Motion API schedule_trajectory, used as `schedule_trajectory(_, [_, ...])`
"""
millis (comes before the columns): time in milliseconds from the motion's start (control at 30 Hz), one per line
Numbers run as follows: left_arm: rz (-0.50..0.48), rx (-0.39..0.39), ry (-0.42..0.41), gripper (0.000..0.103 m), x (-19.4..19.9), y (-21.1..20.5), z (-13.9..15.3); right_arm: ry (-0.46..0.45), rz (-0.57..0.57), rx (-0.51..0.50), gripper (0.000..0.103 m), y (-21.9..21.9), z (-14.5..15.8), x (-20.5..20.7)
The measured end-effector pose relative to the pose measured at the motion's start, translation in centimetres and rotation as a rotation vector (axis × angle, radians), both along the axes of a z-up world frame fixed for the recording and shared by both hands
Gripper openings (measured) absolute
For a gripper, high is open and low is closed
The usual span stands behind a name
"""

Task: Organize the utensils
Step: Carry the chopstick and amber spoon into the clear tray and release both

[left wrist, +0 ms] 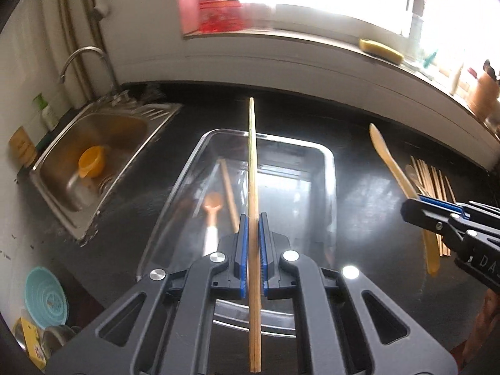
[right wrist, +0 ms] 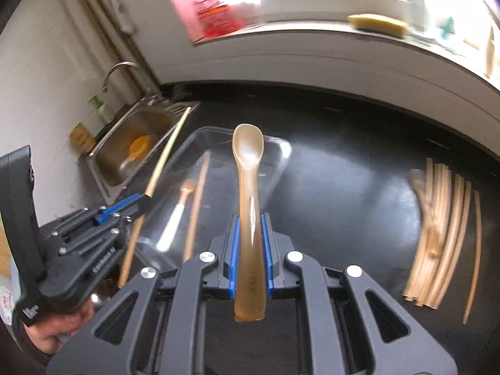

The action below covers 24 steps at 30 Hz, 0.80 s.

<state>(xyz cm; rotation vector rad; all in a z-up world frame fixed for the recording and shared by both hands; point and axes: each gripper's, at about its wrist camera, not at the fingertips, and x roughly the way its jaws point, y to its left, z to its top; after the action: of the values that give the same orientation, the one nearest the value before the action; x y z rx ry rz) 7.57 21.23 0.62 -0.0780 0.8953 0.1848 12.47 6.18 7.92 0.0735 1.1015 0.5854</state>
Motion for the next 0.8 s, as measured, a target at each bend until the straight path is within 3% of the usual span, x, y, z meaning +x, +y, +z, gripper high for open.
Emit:
schedule_trajectory(267, [0.04, -0.037, 0.028, 0.006, 0.2, 3.4, -1.5, 0.083, 0.039, 0.028, 0.014, 4.8, -1.2, 1.9])
schedule_trajectory(500, [0.047, -0.122, 0.069, 0.006, 1.6, 4.6, -3.8, 0.138, 0.037, 0.019, 0.014, 6.1, -3.4, 3.4])
schedule_trajectory(800, [0.079, -0.142, 0.095, 0.006, 3.4, 5.2, -5.6, 0.168, 0.041, -0.02, 0.014, 7.4, -5.6, 4.8])
